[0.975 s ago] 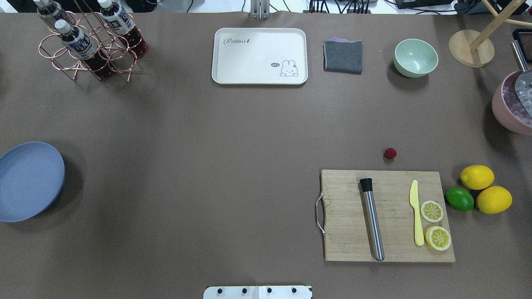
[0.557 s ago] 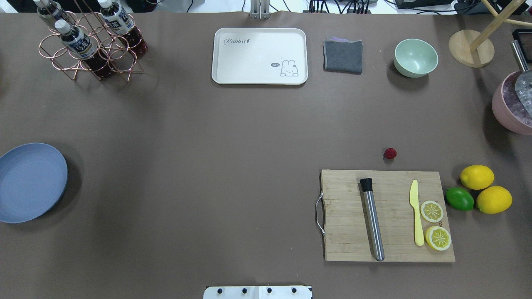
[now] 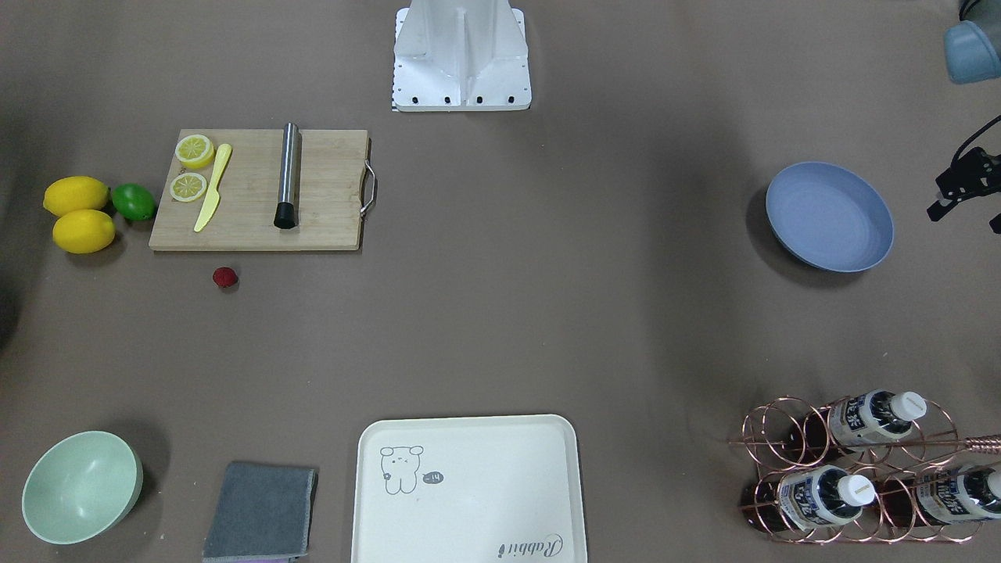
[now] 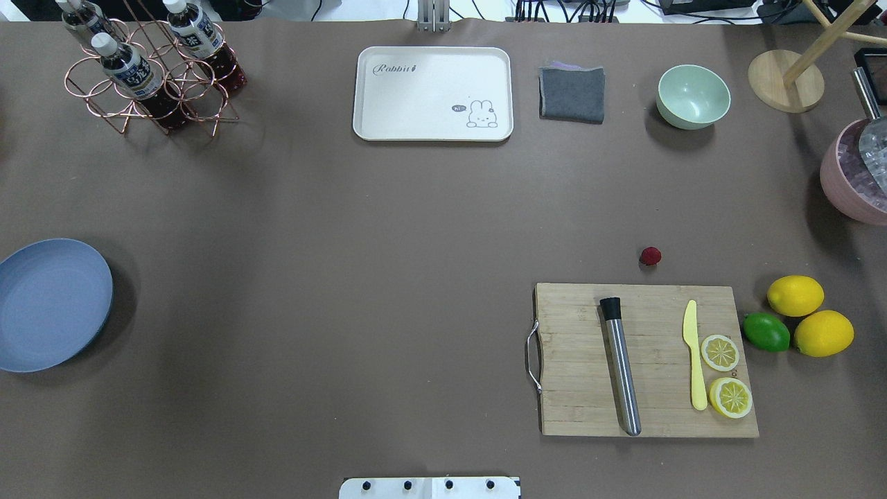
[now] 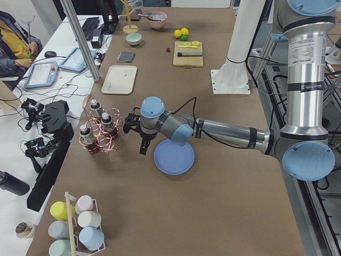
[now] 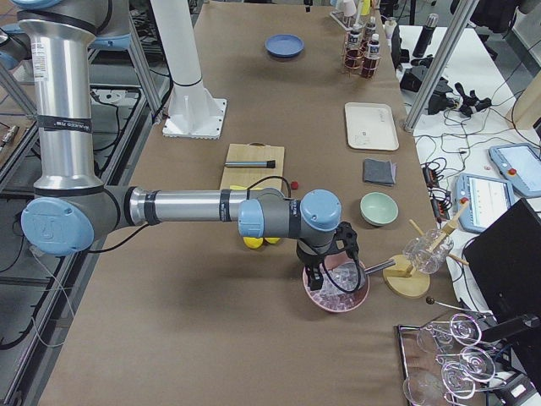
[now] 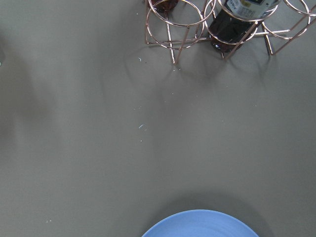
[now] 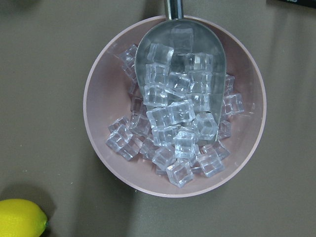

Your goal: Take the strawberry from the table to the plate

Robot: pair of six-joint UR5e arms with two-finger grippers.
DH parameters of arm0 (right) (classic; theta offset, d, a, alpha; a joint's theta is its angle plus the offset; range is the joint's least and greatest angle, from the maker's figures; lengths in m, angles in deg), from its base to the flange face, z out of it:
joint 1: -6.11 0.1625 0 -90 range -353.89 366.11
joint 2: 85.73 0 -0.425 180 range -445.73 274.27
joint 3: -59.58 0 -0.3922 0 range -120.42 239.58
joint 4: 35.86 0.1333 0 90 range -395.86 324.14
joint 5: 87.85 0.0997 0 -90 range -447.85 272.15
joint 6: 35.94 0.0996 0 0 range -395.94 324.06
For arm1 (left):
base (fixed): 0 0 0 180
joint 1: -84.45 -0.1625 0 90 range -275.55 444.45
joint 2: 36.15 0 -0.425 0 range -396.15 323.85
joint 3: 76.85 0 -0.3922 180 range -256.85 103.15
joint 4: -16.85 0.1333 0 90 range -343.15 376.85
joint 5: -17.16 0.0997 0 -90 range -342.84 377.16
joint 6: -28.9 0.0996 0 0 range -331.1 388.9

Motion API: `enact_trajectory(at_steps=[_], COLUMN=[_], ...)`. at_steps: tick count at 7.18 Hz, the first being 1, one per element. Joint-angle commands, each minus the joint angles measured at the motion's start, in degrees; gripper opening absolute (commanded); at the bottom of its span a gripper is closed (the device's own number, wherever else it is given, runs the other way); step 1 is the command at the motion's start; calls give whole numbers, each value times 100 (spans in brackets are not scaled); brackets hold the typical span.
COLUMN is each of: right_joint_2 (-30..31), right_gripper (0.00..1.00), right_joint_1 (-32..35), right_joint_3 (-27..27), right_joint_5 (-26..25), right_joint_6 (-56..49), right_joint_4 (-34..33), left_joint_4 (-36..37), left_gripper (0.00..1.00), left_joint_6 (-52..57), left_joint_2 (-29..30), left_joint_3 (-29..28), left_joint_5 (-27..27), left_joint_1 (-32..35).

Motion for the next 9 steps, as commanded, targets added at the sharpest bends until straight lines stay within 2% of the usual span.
enact_trajectory(at_steps=[1, 5, 9], right_joint_2=[29, -23, 3], right_gripper=[100, 100, 100], right_joint_1=[-9, -88, -245], right_joint_3=[5, 22, 40], right_joint_5=[7, 24, 121], right_joint_6=[0, 9, 26], right_joint_4=[-3, -3, -3], left_joint_4=[-27, -37, -19], left_gripper=[97, 97, 97], left_joint_6=[61, -9, -9], left_joint_2=[-5, -303, -339], left_joint_3=[4, 56, -14], left_joint_5=[-10, -334, -282], left_joint_1=[-17, -70, -114])
